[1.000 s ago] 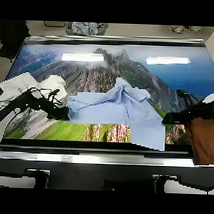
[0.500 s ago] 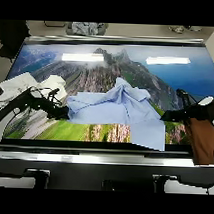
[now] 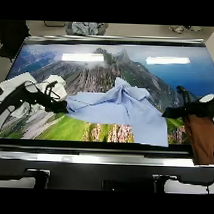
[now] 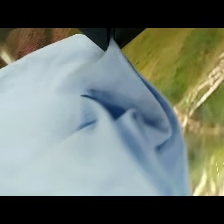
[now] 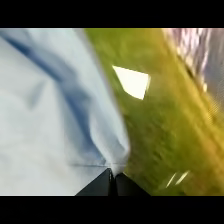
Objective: Fold the shirts.
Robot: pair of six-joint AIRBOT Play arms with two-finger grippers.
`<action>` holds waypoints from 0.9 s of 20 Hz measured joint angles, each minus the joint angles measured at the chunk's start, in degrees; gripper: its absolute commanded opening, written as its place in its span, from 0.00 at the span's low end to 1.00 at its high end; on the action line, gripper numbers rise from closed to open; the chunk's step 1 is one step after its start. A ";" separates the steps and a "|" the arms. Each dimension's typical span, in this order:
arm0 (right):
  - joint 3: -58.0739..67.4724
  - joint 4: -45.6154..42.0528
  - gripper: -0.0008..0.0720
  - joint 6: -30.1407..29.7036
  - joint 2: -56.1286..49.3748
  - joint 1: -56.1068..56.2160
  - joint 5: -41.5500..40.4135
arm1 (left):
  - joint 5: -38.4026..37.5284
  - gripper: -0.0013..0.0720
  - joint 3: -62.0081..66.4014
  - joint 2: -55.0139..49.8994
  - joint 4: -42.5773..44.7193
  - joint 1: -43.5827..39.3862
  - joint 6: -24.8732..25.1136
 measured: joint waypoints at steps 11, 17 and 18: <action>37.55 -4.68 0.07 -1.66 41.51 0.00 -11.96 | 7.28 0.05 42.12 33.40 7.52 3.06 -7.65; 40.50 -10.84 0.07 2.45 52.78 0.00 -12.41 | 8.79 0.05 45.94 41.68 8.37 3.41 -10.05; 40.57 -11.52 0.07 2.67 53.07 -0.02 -12.15 | 8.72 0.05 46.10 41.97 8.50 3.43 -10.14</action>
